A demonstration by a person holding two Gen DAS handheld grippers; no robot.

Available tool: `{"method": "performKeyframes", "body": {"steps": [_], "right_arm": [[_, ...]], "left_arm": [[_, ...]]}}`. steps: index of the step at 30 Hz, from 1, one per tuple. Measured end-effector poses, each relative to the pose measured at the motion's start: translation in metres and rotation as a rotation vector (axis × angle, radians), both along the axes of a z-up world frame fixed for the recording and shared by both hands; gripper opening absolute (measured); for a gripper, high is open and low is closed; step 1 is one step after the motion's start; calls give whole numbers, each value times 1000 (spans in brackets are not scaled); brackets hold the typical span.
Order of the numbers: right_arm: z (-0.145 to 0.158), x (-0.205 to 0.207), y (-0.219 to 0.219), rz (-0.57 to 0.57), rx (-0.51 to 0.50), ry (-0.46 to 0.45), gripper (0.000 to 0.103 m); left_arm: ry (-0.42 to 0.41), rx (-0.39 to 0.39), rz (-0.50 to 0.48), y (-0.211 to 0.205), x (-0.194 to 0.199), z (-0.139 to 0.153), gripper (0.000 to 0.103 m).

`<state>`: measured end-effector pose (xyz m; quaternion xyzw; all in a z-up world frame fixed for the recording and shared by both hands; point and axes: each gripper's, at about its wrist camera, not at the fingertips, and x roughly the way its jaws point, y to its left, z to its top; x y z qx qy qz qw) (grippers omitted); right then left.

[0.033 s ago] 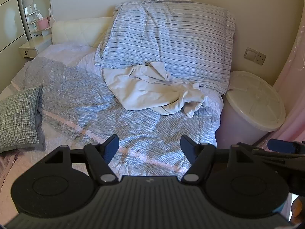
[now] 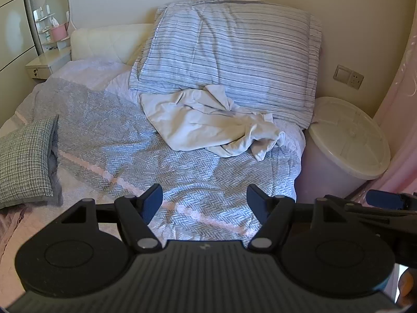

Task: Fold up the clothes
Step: 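Move both grippers toward the crumpled cream shirt on the pillow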

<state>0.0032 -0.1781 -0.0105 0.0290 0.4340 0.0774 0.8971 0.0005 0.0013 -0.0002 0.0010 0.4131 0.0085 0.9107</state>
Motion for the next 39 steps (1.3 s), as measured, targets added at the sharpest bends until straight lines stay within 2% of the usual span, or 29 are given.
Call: {"method": "performKeyframes", "body": {"steps": [21,39], "right_arm": [[-3,6,-6,-18,14,0,72],[-15,57,-18,69,52,1,72]], "left_arm": [[37,-15,24,16,7,-13,68],[72,-29,71,23,38,-28,68]]}}
